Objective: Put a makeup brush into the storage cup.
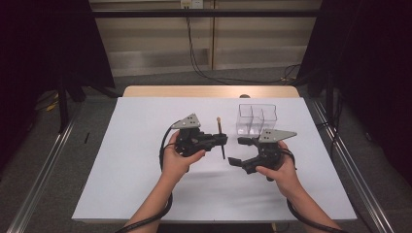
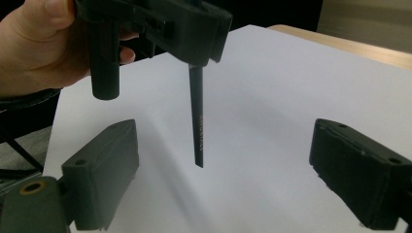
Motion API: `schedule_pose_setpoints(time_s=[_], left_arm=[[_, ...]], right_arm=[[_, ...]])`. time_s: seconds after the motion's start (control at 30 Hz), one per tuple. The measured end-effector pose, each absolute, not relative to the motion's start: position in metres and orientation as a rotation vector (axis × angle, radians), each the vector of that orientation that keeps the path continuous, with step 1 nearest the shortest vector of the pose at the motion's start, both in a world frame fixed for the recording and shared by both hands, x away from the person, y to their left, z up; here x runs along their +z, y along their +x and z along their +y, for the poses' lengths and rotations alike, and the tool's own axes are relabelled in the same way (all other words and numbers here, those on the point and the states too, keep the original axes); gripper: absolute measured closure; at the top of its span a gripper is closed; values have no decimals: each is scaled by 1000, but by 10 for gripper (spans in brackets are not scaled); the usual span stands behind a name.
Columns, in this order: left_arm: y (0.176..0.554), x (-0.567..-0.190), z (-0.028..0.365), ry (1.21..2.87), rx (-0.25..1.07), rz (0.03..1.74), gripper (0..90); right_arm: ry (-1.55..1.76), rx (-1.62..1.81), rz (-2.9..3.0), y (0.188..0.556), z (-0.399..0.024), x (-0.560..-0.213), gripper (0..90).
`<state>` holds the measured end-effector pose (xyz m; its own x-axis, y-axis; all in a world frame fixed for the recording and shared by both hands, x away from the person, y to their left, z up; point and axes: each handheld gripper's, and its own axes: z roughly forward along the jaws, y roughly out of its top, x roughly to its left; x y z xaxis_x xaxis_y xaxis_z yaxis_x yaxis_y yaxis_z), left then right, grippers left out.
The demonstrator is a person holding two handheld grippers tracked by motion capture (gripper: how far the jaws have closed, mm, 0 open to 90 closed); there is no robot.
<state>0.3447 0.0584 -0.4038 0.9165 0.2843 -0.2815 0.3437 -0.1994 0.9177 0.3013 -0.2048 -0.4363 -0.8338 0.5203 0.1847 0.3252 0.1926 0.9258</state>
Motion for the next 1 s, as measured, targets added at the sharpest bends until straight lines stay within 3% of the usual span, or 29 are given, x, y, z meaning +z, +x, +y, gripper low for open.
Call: schedule_pose_setpoints(time_s=[0.77,1.0], left_arm=[[347,-404,55,1845,-3,470,832],[348,-407,49,1855,-5,468,832]], right_arm=[[834,1778,2202,309,-211,-408,100],[828,1796,2173,313,-212,-397,170]])
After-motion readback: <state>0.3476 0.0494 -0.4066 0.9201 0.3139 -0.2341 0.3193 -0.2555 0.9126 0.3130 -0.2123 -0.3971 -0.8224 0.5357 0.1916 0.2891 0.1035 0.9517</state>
